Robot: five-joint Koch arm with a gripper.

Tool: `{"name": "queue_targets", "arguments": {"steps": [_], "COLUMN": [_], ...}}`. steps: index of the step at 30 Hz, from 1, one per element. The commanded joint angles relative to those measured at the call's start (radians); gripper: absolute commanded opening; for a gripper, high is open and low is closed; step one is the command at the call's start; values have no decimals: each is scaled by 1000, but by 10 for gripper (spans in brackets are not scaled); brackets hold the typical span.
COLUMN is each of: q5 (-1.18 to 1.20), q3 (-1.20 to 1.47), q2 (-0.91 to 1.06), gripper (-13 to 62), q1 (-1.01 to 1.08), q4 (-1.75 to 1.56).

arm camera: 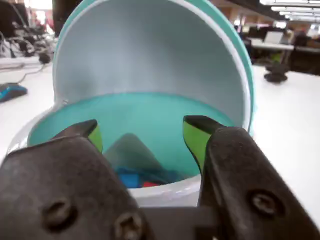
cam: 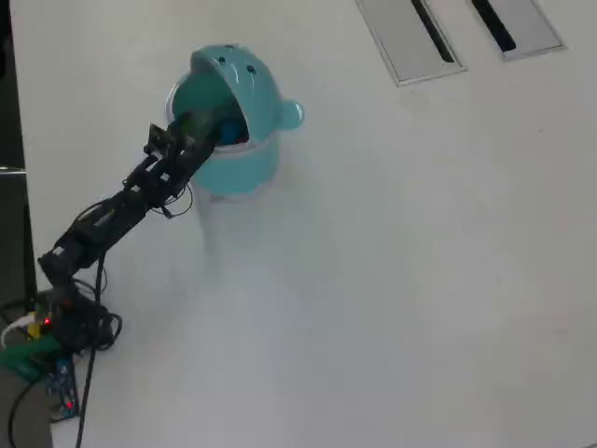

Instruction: Grasp RGB lego blocks and put them in the bin one by one.

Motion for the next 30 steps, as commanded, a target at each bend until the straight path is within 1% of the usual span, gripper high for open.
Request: {"name": "queue_targets", "arguments": {"steps": [1, 9, 20, 30], "q5": [-23, -43, -41, -25], "q3": [-6, 207, 407, 511], "q2": [103, 305, 497, 661], "gripper": [300, 298, 298, 299], "q1": [0, -2, -2, -3], "q4": [-118, -166, -184, -152]}}
